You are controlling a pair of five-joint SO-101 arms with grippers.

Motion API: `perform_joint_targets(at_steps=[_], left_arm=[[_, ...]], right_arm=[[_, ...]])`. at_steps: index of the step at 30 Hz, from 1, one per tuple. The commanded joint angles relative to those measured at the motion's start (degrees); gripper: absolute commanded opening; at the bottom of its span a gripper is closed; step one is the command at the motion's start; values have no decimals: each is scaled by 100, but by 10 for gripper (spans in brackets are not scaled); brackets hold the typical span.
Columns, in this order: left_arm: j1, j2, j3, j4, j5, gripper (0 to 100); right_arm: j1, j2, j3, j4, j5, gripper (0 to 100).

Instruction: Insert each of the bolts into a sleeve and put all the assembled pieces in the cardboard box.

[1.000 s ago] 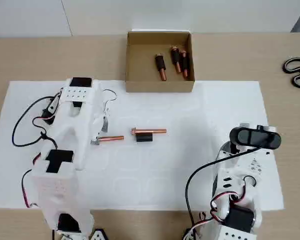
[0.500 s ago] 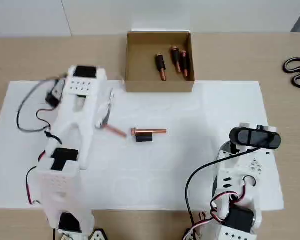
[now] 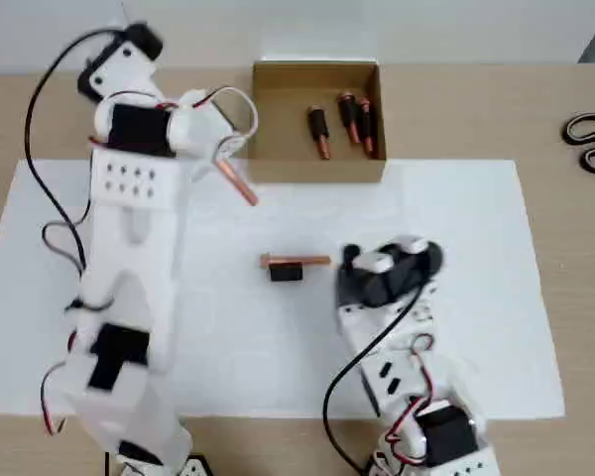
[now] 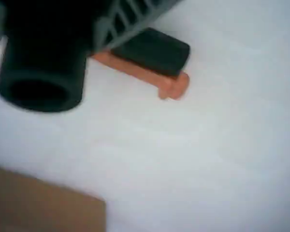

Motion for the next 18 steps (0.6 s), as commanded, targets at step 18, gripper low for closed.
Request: perform_joint_targets(at_steps=[18], left_arm=[[1363,-4870,4549,-4097,-2840,7]], right_arm=[[-295,-75,835,-2738,53,3]])
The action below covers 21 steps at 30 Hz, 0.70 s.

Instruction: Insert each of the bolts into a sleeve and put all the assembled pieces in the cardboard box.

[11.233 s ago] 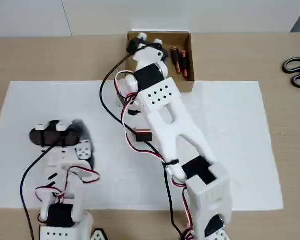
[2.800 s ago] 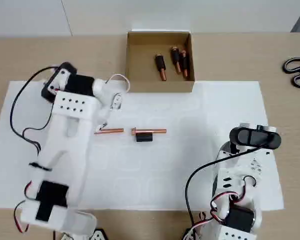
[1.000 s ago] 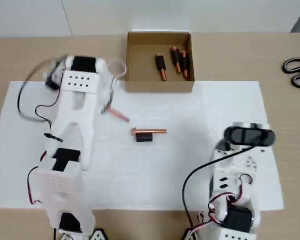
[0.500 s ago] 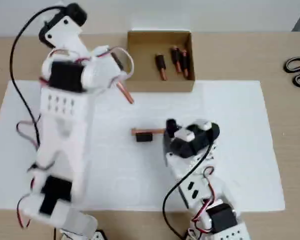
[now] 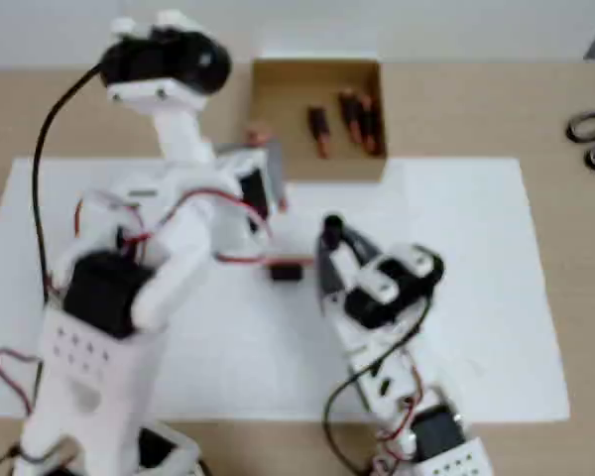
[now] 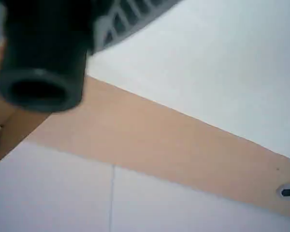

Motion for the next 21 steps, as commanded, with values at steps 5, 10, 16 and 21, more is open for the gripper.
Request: perform_joint_targets(at_steps=[5,10,16,21], left_arm=[[290,-1099,1349,-1996,-1064,7],[958,-1468,2044,-2295,-1785,7],[1125,-1785,2949,-3393,-2286,7],[1099,-2031,3371,-3684,-1723,7]], right_arm=[[-13,-75,35,-145,378,3],[-13,-75,35,-145,1398,3],[-13,-75,35,-163,1433,3],[-13,-75,44,-207,1284,3]])
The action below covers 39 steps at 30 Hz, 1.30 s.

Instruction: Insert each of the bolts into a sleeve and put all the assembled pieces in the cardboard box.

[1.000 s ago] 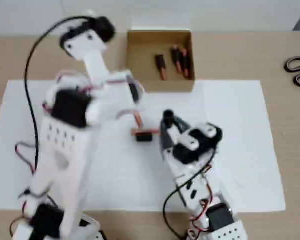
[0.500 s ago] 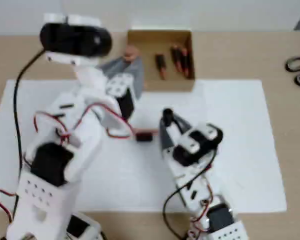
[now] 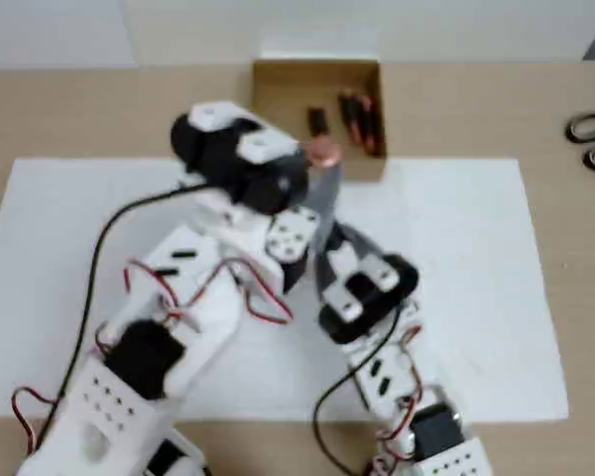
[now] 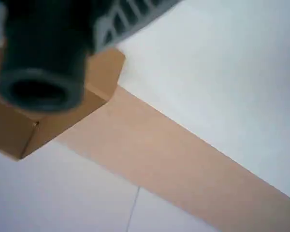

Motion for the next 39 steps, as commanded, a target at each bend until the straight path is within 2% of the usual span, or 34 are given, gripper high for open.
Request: perform_joint_targets(at_steps=[1,6,13,20,28,37,39], left_arm=[[-35,-308,119,-246,360,7],[-132,-598,391,-246,554,7],[-18,-668,804,-325,589,7],[97,-659,1182,-1160,563,7],[97,-659,1226,-782,554,7],[97,-659,1631,-756,545,7],[105,-651,1631,-413,545,7]], right_arm=[[-4,-75,44,-154,-308,3],[4,-75,44,-154,-1116,3],[-4,-75,44,-154,-1160,3],[-4,-75,35,-154,-1143,3],[-4,-75,0,-154,-1143,3],[-4,-75,-9,-154,-1134,3],[-4,-75,-18,-154,-1125,3]])
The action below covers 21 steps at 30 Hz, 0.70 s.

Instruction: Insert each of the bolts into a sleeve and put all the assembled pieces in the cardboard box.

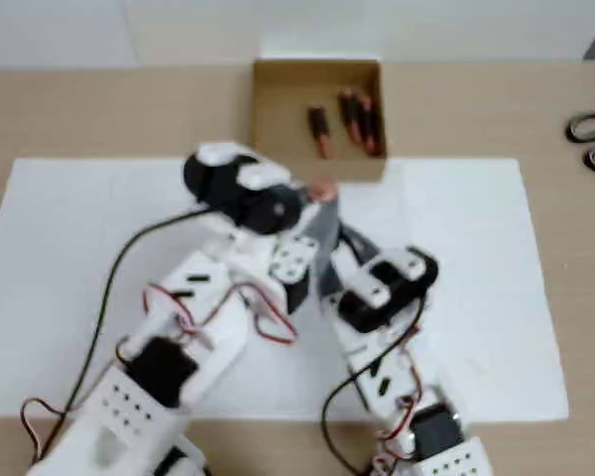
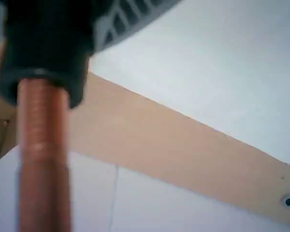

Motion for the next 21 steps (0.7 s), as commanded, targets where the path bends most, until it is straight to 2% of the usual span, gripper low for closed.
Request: perform_joint_targets(at_steps=[1,6,13,19,21], left_arm=[[62,-132,-40,536,-9,7],[97,123,-365,1530,-141,33],[97,527,-1059,2356,-202,236],[53,527,-1587,2681,-202,250],[-202,352,-1807,2892,-211,250]], right_arm=[[4,-75,-26,-145,44,3],[-4,-75,-9,-549,703,3],[-4,-75,-18,-690,949,3],[-4,-75,-18,-690,949,3],[13,-75,18,-690,941,3]])
